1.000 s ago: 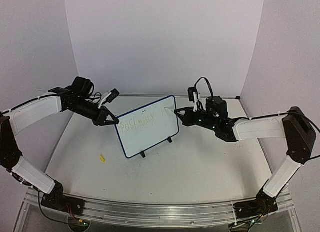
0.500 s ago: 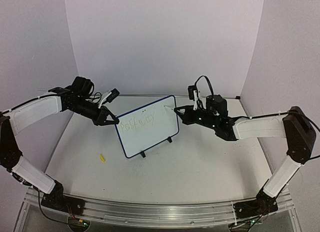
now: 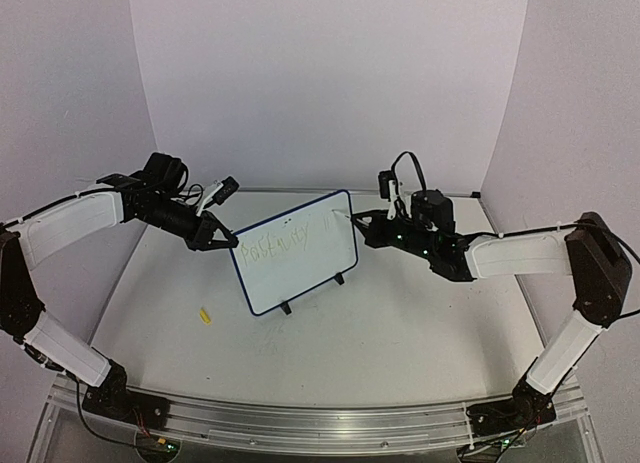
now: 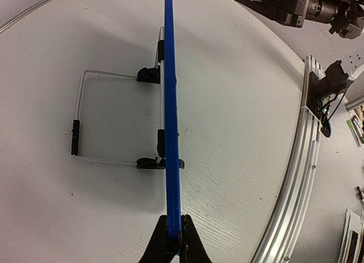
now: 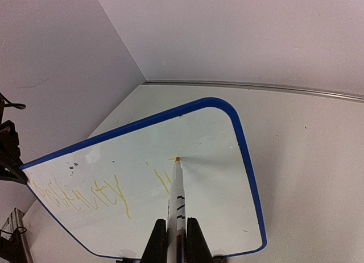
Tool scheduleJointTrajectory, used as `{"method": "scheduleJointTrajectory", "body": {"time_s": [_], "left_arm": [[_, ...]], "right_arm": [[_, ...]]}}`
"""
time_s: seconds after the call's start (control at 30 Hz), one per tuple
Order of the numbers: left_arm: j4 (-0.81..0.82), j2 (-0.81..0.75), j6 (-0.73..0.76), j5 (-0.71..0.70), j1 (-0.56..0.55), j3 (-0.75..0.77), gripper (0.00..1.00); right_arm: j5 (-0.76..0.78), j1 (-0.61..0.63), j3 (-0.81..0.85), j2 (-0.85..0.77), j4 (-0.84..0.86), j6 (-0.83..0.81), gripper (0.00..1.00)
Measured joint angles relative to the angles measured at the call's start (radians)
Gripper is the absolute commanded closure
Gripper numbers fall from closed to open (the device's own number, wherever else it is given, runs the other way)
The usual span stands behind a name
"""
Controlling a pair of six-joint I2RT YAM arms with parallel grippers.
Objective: Write a sentence on the whiteboard
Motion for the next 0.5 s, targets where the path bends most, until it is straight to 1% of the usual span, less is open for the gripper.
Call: {"method": "scheduleJointTrajectory", "body": {"time_s": [0.5], "left_arm": [[0.000,0.000,-0.006,0.000,0.000,0.001,1.00]], "right_arm": [[0.017,0.000,0.000,0.013,-0.013,0.006,1.00]]}}
